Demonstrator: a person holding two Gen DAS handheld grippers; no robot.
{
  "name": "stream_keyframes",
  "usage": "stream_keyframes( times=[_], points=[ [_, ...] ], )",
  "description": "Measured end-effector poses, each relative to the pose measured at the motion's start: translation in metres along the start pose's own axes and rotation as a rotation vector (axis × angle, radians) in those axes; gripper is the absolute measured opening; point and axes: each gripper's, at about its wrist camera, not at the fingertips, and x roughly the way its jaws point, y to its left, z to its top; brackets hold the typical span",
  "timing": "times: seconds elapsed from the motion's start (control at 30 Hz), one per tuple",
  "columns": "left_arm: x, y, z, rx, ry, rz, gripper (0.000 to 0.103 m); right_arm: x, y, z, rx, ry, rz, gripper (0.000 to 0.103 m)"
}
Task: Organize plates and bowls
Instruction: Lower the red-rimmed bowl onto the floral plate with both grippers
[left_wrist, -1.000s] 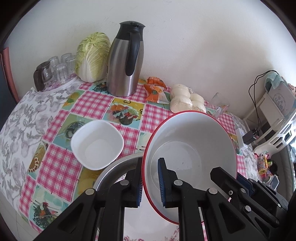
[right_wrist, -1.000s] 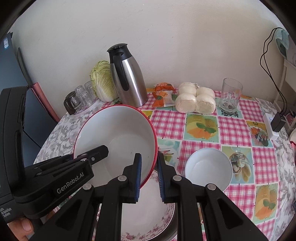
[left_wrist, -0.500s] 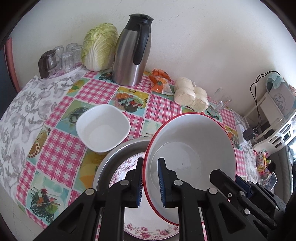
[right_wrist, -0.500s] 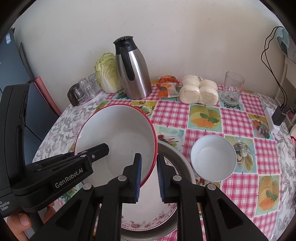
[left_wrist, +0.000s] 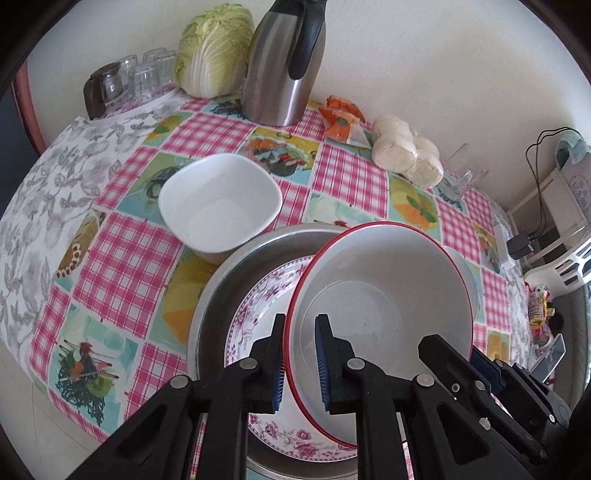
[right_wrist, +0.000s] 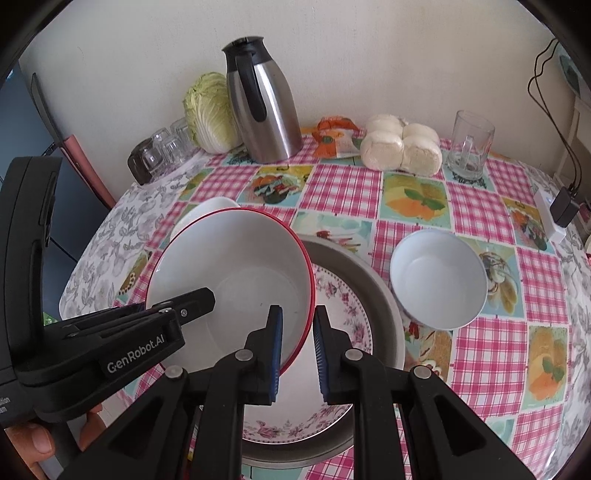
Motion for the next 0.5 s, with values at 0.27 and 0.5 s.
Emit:
stream_keyframes(
  times=[0.27, 0.5],
  points=[
    [0.015, 0.003, -0.001, -0.01, 0.064, 0.013, 0.017, 0.015, -0.005, -0.005, 0.015, 0.048, 0.003, 0.017],
    [0.022, 0.004, 0.0, -0.018, 0.092, 0.018, 0.017, 0.022, -0.005, -0.007, 0.012, 0.07, -0.003, 0.017]
  ],
)
